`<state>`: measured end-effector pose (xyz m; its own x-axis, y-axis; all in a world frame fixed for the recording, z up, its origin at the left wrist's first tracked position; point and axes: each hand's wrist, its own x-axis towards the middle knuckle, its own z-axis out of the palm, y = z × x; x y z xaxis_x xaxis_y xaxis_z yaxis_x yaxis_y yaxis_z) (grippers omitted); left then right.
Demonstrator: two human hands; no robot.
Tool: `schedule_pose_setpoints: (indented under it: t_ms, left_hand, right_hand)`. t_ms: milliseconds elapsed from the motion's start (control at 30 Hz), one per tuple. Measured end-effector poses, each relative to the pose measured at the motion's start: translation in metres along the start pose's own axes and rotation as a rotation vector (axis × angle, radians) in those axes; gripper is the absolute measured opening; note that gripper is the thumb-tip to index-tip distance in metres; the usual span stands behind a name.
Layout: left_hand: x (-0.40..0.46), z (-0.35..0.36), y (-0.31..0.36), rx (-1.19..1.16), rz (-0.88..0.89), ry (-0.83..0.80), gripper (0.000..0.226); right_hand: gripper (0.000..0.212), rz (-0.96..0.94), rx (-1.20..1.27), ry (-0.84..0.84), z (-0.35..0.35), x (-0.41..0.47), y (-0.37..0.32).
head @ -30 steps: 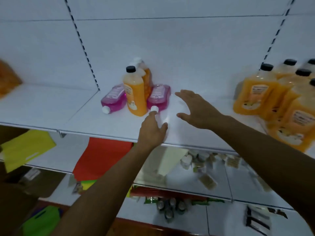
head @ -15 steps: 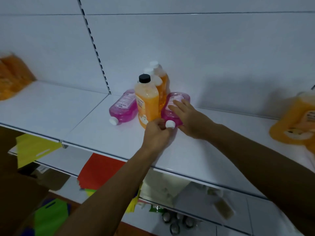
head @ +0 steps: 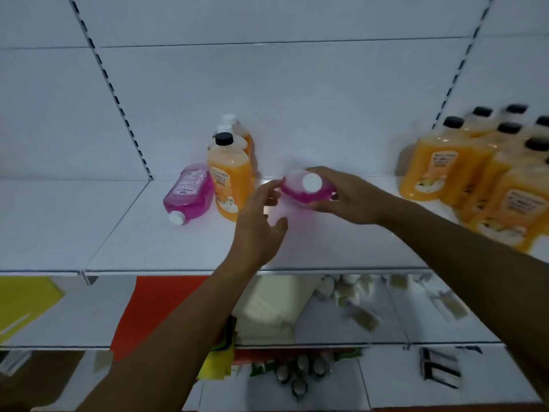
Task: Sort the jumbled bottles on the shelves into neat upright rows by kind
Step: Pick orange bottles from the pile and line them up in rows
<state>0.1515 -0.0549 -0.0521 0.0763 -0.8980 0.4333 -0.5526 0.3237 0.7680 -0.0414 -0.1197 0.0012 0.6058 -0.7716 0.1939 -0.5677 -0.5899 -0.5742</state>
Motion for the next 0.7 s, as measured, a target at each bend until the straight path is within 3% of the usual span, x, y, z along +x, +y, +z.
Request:
schedule_pose_setpoints:
  t_ms: [100,167,367,500,600,700]
  left_hand:
    - [-0.002,0.006,-0.005,-0.053,-0.066,-0.190,0.090]
    - [-0.006,0.016,-0.002,-0.103,-0.078,-0.348,0.100]
    - [-0.025,0.067,0.034,-0.245,0.024,-0.505,0.065]
    - [-0.042,0.107,0.078,-0.350,0.068,-0.583,0.059]
    - [-0.054,0.143,0.106,-0.391,0.101,-0.638,0.060]
    - [-0.070,0.185,0.135,-0.407,0.131,-0.713,0.059]
  right_hand:
    - [0.040,0.139,0.206,0.015,-0.015,-0.032,-0.011]
    - [0.040,0.252,0.310,0.056,-0.019,-0.055,-0.018]
    - [0.050,0.361,0.347,0.181,-0.041,-0.127,-0.030]
    - [0.032,0.420,0.293,0.277,-0.074,-0.181,-0.028]
    - [0.054,0.462,0.280,0.290,-0.092,-0.226,-0.022]
    - [0.057,0.503,0.241,0.322,-0.108,-0.270,-0.007]
